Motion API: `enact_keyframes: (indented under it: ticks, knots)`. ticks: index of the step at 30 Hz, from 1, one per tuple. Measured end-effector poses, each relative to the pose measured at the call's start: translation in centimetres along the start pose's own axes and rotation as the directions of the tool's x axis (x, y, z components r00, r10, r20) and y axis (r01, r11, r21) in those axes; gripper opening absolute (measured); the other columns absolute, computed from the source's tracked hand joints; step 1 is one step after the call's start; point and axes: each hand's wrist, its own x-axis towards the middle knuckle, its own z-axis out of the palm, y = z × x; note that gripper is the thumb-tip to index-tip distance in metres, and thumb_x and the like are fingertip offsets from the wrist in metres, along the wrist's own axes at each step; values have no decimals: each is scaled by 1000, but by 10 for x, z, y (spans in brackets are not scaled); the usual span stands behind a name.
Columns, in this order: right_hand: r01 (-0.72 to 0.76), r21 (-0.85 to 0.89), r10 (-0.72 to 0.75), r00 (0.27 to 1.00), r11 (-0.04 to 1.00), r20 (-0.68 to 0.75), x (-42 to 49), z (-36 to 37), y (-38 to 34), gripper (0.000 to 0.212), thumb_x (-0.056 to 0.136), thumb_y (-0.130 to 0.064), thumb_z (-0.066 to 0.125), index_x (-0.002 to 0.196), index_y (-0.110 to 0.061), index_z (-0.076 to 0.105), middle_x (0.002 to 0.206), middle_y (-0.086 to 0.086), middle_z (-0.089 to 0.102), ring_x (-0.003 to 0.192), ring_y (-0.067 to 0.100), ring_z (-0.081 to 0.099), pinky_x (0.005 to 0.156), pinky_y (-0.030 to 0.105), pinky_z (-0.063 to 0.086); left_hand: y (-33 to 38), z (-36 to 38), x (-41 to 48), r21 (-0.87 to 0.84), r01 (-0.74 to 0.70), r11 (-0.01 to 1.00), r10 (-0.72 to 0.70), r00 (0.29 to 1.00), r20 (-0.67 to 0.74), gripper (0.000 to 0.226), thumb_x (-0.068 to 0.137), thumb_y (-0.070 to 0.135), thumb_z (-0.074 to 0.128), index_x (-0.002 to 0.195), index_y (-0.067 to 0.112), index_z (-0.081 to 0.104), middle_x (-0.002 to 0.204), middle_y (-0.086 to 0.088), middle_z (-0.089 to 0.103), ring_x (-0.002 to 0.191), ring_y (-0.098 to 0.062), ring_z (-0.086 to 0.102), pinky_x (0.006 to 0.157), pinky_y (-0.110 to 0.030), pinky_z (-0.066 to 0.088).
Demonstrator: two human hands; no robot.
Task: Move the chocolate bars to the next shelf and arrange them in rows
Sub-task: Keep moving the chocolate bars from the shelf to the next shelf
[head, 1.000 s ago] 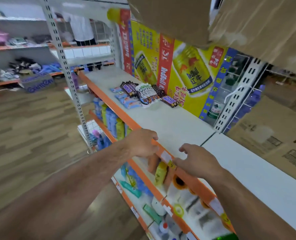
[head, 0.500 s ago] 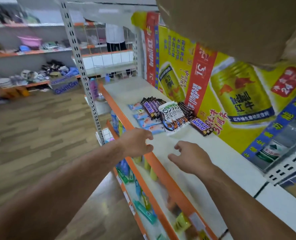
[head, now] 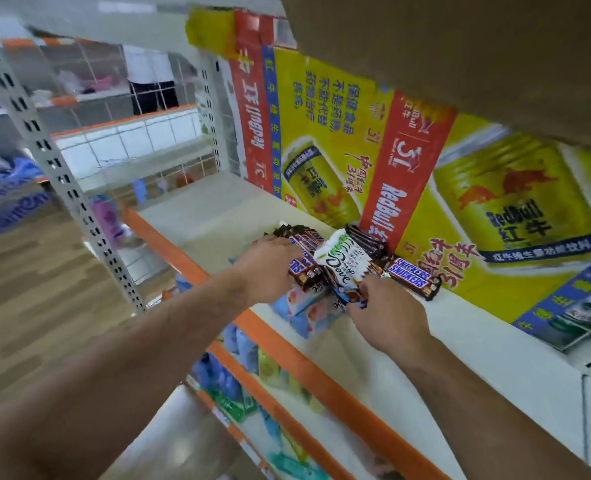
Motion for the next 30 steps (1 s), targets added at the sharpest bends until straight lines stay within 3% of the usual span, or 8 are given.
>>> enact_keyframes:
  ticks: [6, 9, 13, 16, 19, 21, 25, 30]
  knots:
    - [-160, -113, 158, 987, 981, -19, 4, 14, -19, 47, 89, -45, 58, 127, -21, 44, 117, 3, 57, 110, 24, 57, 84, 35, 48, -30, 6, 33, 152, -202, 967, 200, 979, 32, 45, 78, 10, 57, 119, 26, 52, 110, 5, 58, 109, -20, 46, 87, -35, 42]
    - [-210, -128, 207, 978, 969, -33, 4, 19, -24, 55, 89, -46, 62, 131, -19, 40, 118, 5, 57, 111, 25, 56, 86, 35, 47, -36, 5, 43, 139, -273, 952, 269, 962, 47, 40, 77, 10, 61, 113, 24, 51, 106, 4, 57, 105, -19, 44, 82, -33, 36]
    - [-268, -100, 266, 964, 958, -27, 5, 21, -28, 42, 91, -41, 61, 122, -17, 48, 116, 7, 56, 110, 25, 55, 83, 33, 46, -41, -2, 51, 129, -337, 933, 325, 940, 106, 23, 77, 18, 66, 92, 29, 51, 97, 5, 55, 99, -17, 43, 74, -31, 29]
    - [-315, -27, 315, 949, 949, 0, 3, 22, -26, 27, 90, -37, 57, 107, -16, 56, 107, 7, 56, 102, 26, 55, 72, 31, 40, -36, -8, 51, -4, -384, 923, 377, 905, 198, 22, 76, 15, 65, 83, 27, 49, 85, 7, 53, 85, -17, 44, 67, -30, 36]
    - [-407, 121, 403, 913, 905, 56, -6, 17, -18, 16, 88, -34, 60, 97, -21, 57, 93, 1, 56, 87, 24, 54, 65, 29, 36, -21, -13, 52, -193, -391, 900, 431, 862, 266, 18, 80, 17, 68, 92, 20, 55, 75, 11, 49, 68, -13, 48, 51, -26, 35]
    - [-462, 214, 456, 886, 861, 78, -17, 12, -9, 11, 87, -31, 63, 91, -23, 57, 89, -2, 56, 82, 22, 54, 63, 29, 37, -4, -13, 53, -297, -394, 870, 471, 843, 261, 19, 81, 18, 69, 97, 19, 59, 78, 12, 51, 65, -8, 50, 49, -22, 34]
    - [-533, 377, 561, 827, 758, 41, -52, -2, 18, 3, 83, -25, 67, 83, -23, 64, 79, 0, 62, 64, 19, 55, 53, 24, 37, 39, -10, 53, -487, -357, 797, 517, 821, 244, 20, 82, 20, 72, 100, 20, 64, 95, 4, 64, 73, -14, 60, 54, -23, 50]
    - [-538, 539, 601, 796, 648, 71, -113, -22, 53, 7, 83, -19, 71, 79, -17, 67, 59, -2, 52, 36, 5, 38, 37, 19, 27, 97, -9, 48, -577, -309, 756, 532, 804, 266, 12, 85, 23, 70, 95, 26, 66, 93, 5, 66, 84, -15, 63, 70, -25, 49]
